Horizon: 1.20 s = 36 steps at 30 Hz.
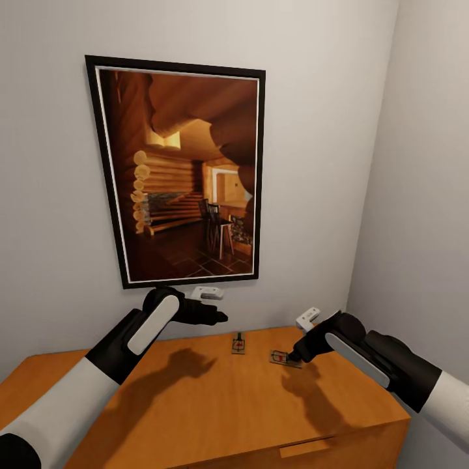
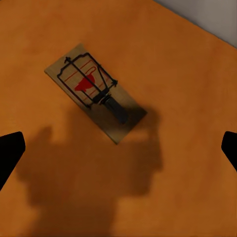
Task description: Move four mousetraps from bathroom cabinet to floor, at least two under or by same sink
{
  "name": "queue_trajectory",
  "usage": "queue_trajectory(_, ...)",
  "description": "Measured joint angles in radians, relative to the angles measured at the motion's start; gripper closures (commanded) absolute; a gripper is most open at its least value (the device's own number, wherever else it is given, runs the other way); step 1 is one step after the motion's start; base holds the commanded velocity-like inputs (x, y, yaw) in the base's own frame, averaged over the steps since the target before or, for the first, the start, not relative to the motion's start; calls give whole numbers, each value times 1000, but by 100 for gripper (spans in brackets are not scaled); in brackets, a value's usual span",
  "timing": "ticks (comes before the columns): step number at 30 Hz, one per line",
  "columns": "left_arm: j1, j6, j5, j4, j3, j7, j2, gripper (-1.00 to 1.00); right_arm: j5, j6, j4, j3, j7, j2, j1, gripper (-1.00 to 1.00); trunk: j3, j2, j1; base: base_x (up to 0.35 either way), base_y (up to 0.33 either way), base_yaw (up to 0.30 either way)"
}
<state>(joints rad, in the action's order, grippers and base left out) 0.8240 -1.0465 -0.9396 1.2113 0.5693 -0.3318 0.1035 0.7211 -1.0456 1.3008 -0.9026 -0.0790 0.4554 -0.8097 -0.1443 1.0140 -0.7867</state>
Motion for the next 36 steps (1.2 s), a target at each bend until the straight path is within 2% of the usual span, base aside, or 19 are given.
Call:
queue_trajectory(26,0,1,1,13,1,-1,0,-100,2,0,-6,0,1,0,0,-100,0,0,0,11,0,0)
queue_trajectory(36,0,2,2,13,1,-5,-1,-100,5,0,-8,22,1,-13,0,-100,0,0,0,1,0,0)
